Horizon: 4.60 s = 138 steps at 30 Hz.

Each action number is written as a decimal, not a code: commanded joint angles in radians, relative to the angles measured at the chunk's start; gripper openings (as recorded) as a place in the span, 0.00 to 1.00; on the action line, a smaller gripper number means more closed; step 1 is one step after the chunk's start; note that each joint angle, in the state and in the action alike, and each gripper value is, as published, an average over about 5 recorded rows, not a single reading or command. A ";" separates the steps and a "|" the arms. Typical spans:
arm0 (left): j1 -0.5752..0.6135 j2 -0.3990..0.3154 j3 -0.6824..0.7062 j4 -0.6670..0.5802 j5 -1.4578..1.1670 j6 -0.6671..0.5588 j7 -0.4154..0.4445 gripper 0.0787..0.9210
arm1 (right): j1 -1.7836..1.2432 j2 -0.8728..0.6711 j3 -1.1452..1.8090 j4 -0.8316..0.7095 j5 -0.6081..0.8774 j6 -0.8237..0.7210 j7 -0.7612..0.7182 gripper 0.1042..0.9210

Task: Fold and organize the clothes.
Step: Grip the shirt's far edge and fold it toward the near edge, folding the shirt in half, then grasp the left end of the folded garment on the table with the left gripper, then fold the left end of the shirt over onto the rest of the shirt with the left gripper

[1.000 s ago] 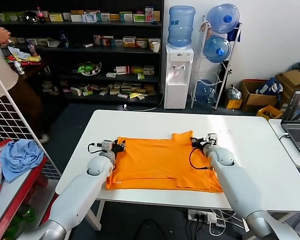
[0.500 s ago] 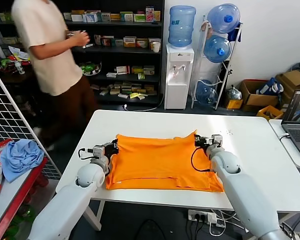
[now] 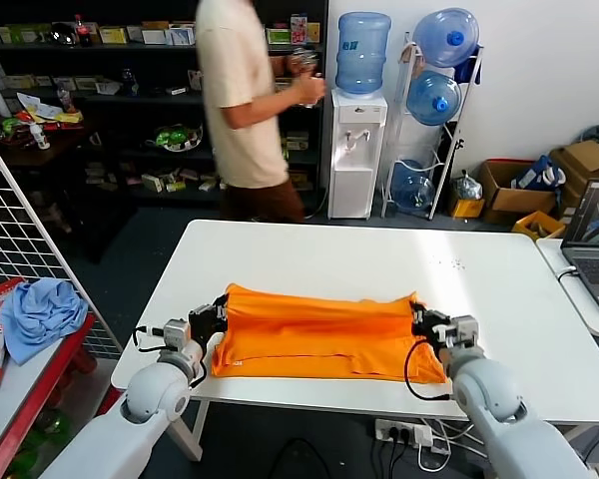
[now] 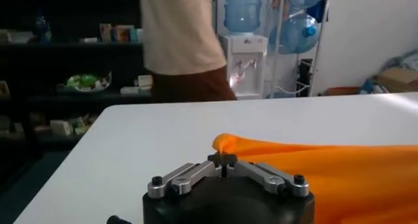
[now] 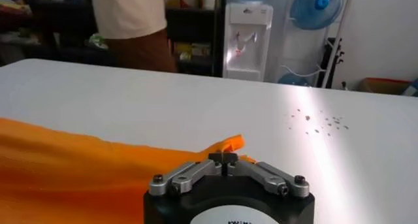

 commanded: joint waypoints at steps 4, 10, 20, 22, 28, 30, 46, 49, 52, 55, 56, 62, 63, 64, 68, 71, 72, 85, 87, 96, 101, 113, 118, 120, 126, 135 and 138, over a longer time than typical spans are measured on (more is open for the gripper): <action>0.221 0.025 -0.045 -0.142 0.020 -0.007 0.001 0.01 | -0.336 -0.026 0.117 0.193 -0.059 -0.023 0.015 0.02; 0.200 -0.001 -0.044 -0.051 0.032 -0.016 0.008 0.02 | -0.298 -0.011 0.098 0.137 -0.082 -0.011 0.001 0.05; 0.208 0.019 -0.064 -0.067 -0.026 0.025 -0.012 0.32 | -0.258 -0.014 0.084 0.155 -0.081 0.006 0.000 0.38; 0.210 0.017 -0.066 -0.070 -0.050 0.035 -0.017 0.38 | -0.254 -0.016 0.080 0.158 -0.081 0.007 0.001 0.44; 0.188 -0.015 -0.072 -0.051 -0.130 0.063 -0.028 0.58 | -0.246 -0.015 0.066 0.164 -0.082 0.005 0.006 0.66; 0.176 -0.026 -0.071 -0.036 -0.146 0.074 -0.031 0.66 | -0.246 -0.014 0.064 0.166 -0.082 0.005 0.007 0.73; 0.147 -0.047 -0.052 -0.001 -0.168 0.109 -0.022 0.72 | -0.256 -0.002 0.063 0.193 -0.084 -0.002 0.011 0.88; 0.147 -0.046 -0.050 -0.002 -0.167 0.110 -0.016 0.62 | -0.258 0.000 0.063 0.193 -0.085 -0.001 0.011 0.88; 0.145 -0.042 -0.050 -0.007 -0.166 0.109 -0.008 0.52 | -0.258 0.001 0.064 0.194 -0.085 0.000 0.011 0.88; 0.144 -0.036 -0.052 -0.013 -0.167 0.108 -0.001 0.42 | -0.256 0.002 0.063 0.193 -0.085 0.000 0.012 0.88; 0.144 -0.034 -0.053 -0.015 -0.167 0.108 0.000 0.37 | -0.254 0.003 0.062 0.193 -0.085 0.000 0.013 0.88; 0.136 -0.023 -0.069 -0.012 -0.170 0.105 0.007 0.17 | -0.242 0.007 0.054 0.186 -0.085 0.006 0.018 0.88; 0.133 -0.018 -0.073 -0.009 -0.172 0.105 0.007 0.14 | -0.240 0.008 0.053 0.184 -0.085 0.008 0.019 0.88; 0.130 -0.012 -0.079 -0.006 -0.174 0.104 0.008 0.11 | -0.238 0.008 0.051 0.181 -0.085 0.010 0.021 0.88; 0.112 0.024 -0.117 0.017 -0.185 0.105 0.006 0.06 | -0.227 0.010 0.044 0.172 -0.084 0.017 0.023 0.88; 0.092 0.069 -0.161 0.045 -0.196 0.108 0.003 0.06 | -0.220 0.010 0.039 0.171 -0.085 0.021 0.025 0.88; 0.085 0.087 -0.176 0.055 -0.198 0.109 0.002 0.06 | -0.217 0.009 0.037 0.171 -0.085 0.023 0.026 0.88; 0.044 0.259 -0.253 0.084 -0.195 0.090 -0.033 0.06 | -0.194 0.028 0.014 0.150 -0.119 0.057 0.029 0.88; 0.054 0.246 -0.246 0.029 -0.194 0.091 -0.049 0.06 | -0.196 0.033 0.013 0.149 -0.123 0.060 0.029 0.88; 0.094 0.119 -0.142 -0.206 -0.210 0.104 -0.117 0.06 | -0.219 0.053 0.025 0.142 -0.148 0.076 0.030 0.88; 0.085 0.044 -0.057 -0.259 -0.225 0.107 -0.156 0.06 | -0.220 0.071 0.029 0.126 -0.163 0.081 0.032 0.88; 0.033 -0.119 0.122 -0.232 -0.214 0.104 -0.214 0.06 | -0.213 0.100 0.048 0.086 -0.179 0.086 0.027 0.88; 0.014 -0.189 0.173 -0.190 -0.195 0.099 -0.226 0.06 | -0.209 0.105 0.054 0.078 -0.179 0.086 0.026 0.88; 0.006 -0.221 0.189 -0.176 -0.189 0.098 -0.229 0.06 | -0.207 0.108 0.054 0.075 -0.179 0.086 0.026 0.88; -0.015 -0.310 0.234 -0.110 -0.169 0.079 -0.228 0.06 | -0.202 0.114 0.059 0.070 -0.182 0.088 0.028 0.88; -0.010 -0.347 0.275 -0.068 -0.189 0.050 -0.171 0.15 | -0.198 0.100 0.068 0.078 -0.173 0.087 0.029 0.88; 0.004 -0.316 0.273 -0.104 -0.213 0.049 -0.154 0.25 | -0.194 0.098 0.067 0.077 -0.171 0.086 0.029 0.88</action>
